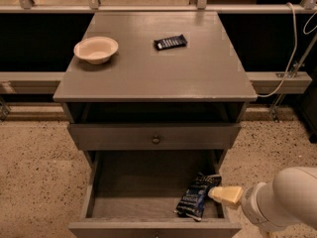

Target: Pick blue chip bag from middle drawer and place on counter

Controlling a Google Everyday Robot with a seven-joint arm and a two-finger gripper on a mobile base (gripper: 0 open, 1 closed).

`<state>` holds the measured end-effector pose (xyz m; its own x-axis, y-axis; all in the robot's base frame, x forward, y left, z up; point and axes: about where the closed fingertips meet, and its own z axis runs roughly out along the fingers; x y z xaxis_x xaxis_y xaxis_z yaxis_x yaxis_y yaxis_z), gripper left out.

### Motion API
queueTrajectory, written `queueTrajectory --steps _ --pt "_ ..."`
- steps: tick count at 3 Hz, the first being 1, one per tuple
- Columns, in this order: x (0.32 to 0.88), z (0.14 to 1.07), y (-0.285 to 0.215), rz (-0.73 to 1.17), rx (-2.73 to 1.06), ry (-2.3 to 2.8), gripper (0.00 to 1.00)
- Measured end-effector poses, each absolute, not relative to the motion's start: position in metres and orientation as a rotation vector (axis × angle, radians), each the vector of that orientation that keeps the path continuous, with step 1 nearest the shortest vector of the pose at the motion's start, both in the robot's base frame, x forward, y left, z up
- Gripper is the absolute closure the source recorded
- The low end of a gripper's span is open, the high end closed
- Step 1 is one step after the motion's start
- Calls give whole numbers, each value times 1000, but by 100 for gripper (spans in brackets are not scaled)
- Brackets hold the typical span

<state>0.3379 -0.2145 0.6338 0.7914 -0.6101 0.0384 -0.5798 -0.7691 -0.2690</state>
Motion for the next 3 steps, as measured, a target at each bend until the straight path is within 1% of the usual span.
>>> queueTrajectory --steps 1,3 --pt "360 618 -200 -194 -2738 870 0" --pt "408 570 -181 -295 -2724 837 0"
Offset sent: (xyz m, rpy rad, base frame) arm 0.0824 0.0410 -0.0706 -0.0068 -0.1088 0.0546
